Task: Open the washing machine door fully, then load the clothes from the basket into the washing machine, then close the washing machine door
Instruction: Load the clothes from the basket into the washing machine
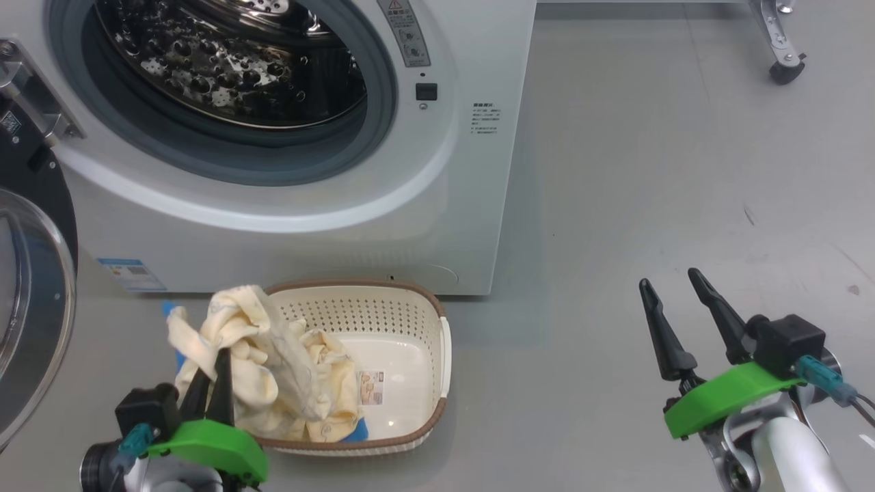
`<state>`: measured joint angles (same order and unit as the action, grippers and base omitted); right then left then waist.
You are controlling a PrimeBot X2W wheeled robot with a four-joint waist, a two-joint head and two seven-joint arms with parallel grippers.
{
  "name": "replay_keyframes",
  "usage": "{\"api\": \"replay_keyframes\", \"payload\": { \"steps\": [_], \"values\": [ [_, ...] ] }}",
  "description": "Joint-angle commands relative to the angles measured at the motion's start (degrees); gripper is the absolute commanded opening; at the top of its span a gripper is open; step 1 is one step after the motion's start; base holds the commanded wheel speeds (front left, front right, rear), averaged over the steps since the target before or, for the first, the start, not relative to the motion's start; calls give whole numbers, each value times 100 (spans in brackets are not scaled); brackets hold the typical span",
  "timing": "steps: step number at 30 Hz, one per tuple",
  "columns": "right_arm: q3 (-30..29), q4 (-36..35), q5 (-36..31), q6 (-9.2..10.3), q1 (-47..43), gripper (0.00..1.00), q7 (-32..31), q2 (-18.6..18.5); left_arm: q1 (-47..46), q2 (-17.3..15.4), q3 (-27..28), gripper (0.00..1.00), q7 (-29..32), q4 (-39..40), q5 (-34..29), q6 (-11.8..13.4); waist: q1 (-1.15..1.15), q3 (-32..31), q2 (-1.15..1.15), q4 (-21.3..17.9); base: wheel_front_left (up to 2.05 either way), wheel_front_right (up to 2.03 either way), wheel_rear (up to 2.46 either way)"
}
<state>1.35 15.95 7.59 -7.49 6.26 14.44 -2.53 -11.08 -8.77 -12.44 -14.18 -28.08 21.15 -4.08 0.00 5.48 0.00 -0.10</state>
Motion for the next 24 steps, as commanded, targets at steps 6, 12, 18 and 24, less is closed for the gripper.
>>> {"api": "replay_keyframes", "payload": {
  "steps": [6, 12, 18, 24],
  "values": [
    [89, -209, 52, 0, 117, 100, 56, -35, -139, 37, 606, 0, -82, 575, -268, -150, 0, 132, 0, 13, 0, 0, 0],
    [107, -253, -3, 0, 292, 100, 56, -35, -459, -5, 896, 0, -82, 873, -487, -264, 0, 511, 0, -97, 0, 0, 0],
    [110, -301, -26, 0, 481, 100, 56, -35, -1143, -178, 1208, 0, -82, 1140, -556, -311, 0, 1100, 0, -303, 0, 0, 0],
    [161, -345, 3, 0, 691, 100, 56, -35, -2159, -545, 1317, 0, -82, 1178, -528, -333, 0, 1708, 0, -547, 0, 0, 0]
  ]
}}
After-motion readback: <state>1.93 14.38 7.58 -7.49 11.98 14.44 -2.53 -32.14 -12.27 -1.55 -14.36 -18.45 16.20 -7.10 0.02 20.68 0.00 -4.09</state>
